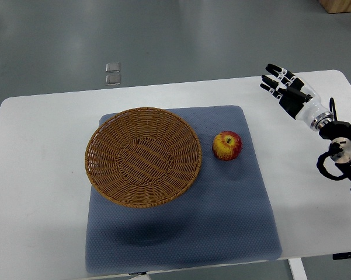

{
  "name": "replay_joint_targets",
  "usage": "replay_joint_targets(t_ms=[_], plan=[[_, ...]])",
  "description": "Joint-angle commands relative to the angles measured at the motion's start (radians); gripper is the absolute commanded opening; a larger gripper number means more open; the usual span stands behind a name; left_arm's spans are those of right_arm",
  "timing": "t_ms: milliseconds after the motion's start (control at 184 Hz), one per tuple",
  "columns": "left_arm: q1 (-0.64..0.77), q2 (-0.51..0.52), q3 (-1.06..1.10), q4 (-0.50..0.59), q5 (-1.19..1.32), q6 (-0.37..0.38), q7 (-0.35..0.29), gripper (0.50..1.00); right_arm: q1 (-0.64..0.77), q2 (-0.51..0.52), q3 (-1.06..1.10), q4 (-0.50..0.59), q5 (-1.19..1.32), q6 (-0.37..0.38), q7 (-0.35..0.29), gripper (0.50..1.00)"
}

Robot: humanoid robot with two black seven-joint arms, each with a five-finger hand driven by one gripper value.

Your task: Place red apple in basket with right hand

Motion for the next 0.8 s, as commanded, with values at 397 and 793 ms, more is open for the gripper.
replay_joint_targets(t_ms=[397,793], plan=[[0.0,0.0,-0.002,0.001,0.0,0.002,0.0,1.0,-0.001,-0.003,0.0,0.0,0.0,0.007,0.0,0.919],[0.0,0.0,0.0,0.001,0.0,0.002,0.0,1.0,-0.003,0.0,0.0,0.0,-0.012,0.021,0.0,0.919]])
